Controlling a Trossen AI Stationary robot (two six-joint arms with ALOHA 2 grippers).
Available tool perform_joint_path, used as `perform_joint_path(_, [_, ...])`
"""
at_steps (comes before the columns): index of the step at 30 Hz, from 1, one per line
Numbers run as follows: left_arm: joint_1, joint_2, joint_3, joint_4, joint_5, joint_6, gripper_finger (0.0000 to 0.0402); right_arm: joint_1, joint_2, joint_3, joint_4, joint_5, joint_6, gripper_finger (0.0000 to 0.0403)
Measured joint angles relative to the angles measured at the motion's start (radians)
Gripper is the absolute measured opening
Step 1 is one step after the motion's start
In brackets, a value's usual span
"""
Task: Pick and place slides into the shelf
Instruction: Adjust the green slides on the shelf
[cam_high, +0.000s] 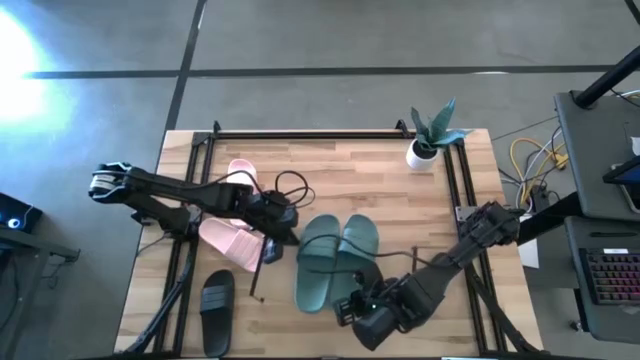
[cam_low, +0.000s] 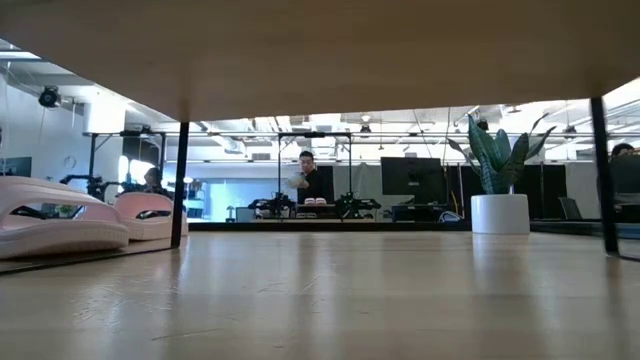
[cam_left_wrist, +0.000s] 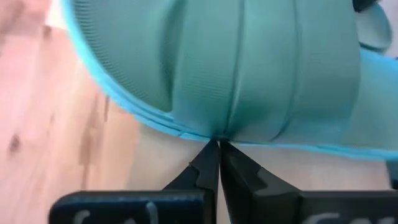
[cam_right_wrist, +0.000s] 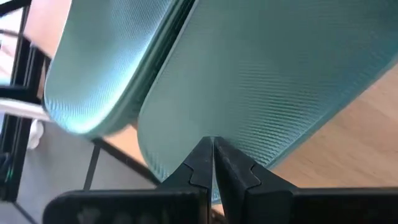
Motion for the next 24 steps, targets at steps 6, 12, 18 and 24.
perform_joint_path(6, [0.002,0.0,0.0,0.023,-0.019,0.009,0.0,0.028,0.0,0.042,-0.007,-0.002,-0.013,0.0011])
perform_joint_path(12, [0.007,-0.01,0.0,0.013,-0.02,0.028,0.0,0.049,-0.001,0.099,-0.059,0.021,-0.033,0.0011])
perform_joint_path(18, [0.007,-0.049,0.0,-0.045,-0.035,0.028,0.0,0.071,-0.003,0.155,-0.443,0.167,0.223,0.0011])
perform_joint_path(24, [0.007,-0.088,-0.008,-0.084,-0.045,0.008,0.0,-0.013,-0.032,0.128,-0.482,0.191,0.214,0.0011])
